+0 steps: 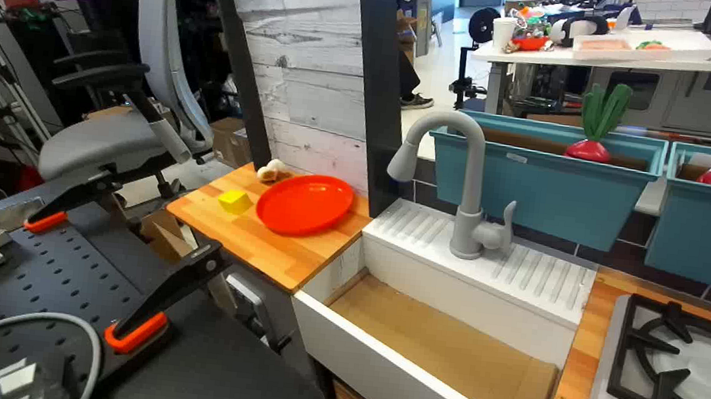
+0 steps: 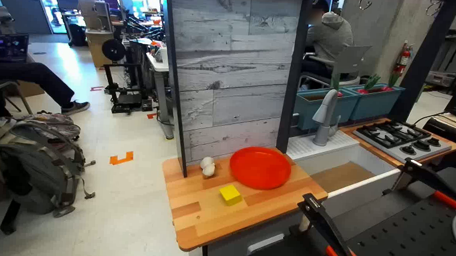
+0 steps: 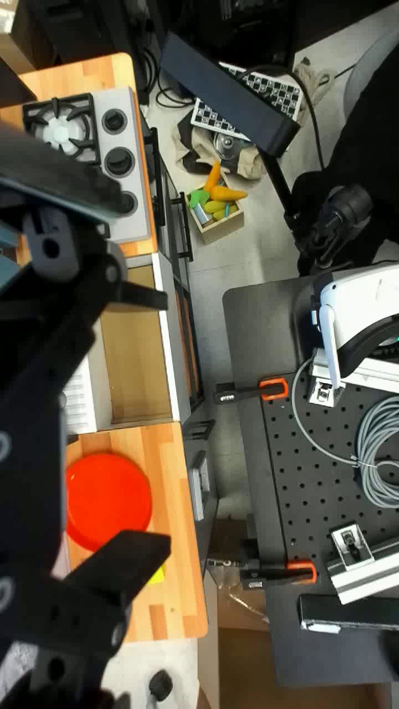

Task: Put the yellow cube on the orange plate

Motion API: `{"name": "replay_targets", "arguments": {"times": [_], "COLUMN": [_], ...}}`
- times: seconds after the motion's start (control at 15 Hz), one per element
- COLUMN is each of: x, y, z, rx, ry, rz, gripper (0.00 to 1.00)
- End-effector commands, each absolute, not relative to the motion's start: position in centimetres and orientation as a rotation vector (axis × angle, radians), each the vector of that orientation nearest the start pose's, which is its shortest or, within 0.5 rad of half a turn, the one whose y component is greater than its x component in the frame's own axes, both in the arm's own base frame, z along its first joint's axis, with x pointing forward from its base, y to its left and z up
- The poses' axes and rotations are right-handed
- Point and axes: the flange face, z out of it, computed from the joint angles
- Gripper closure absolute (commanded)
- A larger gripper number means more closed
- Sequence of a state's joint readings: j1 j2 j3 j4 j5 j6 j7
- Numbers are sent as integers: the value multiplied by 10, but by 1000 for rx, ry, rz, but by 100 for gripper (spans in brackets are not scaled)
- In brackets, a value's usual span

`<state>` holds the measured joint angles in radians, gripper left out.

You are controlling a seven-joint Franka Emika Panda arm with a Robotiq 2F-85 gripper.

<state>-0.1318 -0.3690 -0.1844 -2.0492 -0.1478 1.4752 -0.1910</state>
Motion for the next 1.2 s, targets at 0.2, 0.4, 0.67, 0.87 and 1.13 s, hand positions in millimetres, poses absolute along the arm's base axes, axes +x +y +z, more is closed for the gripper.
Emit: {"name": "replay_targets", "arguments": {"times": [0.2,0.4,0.67,0.87,1.13], "x": [391,403,421,437,454], "y": [-157,-137,-93,-51,9], "z": [573,562,536,501,441], "rx": [-3145,-3158,-3180,-3194,-3210], "ry": [165,152,48,96,106], "rz": [354,370,426,404,306], "gripper": [0,0,0,0,0]}}
